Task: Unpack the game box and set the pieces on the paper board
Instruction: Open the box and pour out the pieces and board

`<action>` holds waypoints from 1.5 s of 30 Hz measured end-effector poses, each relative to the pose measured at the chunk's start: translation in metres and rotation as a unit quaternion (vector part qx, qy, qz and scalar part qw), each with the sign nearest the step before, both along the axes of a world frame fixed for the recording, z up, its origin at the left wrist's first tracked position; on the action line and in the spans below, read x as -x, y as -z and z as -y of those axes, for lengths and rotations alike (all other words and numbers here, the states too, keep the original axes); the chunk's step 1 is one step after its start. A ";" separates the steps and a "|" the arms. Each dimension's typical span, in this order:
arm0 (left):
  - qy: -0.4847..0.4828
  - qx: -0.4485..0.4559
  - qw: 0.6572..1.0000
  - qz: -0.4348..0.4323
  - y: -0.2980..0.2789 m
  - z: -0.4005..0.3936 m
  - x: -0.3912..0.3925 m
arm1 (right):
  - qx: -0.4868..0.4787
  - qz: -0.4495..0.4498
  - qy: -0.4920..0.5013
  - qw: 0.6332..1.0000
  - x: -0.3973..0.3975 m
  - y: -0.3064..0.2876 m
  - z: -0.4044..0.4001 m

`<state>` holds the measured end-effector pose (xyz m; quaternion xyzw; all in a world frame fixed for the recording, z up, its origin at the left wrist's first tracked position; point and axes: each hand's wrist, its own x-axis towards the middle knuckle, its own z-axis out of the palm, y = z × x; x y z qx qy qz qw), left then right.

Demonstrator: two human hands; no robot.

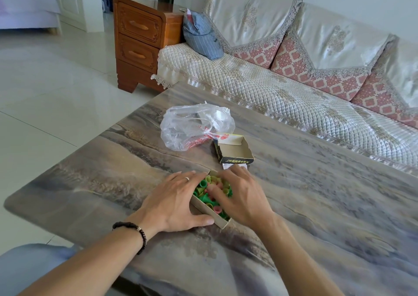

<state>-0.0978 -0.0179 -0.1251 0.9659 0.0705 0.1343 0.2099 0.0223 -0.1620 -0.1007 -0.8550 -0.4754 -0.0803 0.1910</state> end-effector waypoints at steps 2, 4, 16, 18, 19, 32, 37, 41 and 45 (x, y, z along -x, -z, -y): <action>-0.001 0.001 1.000 0.005 0.000 0.001 0.001 | 0.010 0.070 0.000 0.998 0.000 0.009 -0.001; 0.001 0.002 1.000 0.003 0.000 0.001 0.001 | 0.010 0.116 0.009 0.993 -0.002 0.011 -0.003; -0.001 -0.001 1.000 0.001 0.002 0.001 0.000 | -0.020 0.115 0.027 0.993 -0.001 0.015 -0.015; -0.003 0.003 1.000 0.000 0.001 0.001 0.000 | -0.029 0.094 0.039 0.994 -0.001 0.015 -0.018; -0.002 0.003 1.000 0.000 0.001 0.001 0.000 | -0.034 0.086 0.046 0.995 -0.002 0.016 -0.019; 0.011 -0.004 1.000 -0.009 0.006 -0.003 0.000 | -0.213 -0.141 0.260 0.931 -0.044 -0.004 0.020; 0.017 -0.013 1.000 -0.018 0.007 -0.002 -0.001 | -0.065 -0.083 0.324 0.940 -0.046 0.022 0.042; 0.022 -0.016 0.999 -0.018 0.008 -0.002 -0.001 | -0.008 -0.018 0.324 0.946 -0.054 0.026 0.040; 0.022 -0.018 0.999 -0.023 0.007 -0.003 -0.002 | -0.029 0.012 0.310 0.950 -0.050 0.019 0.037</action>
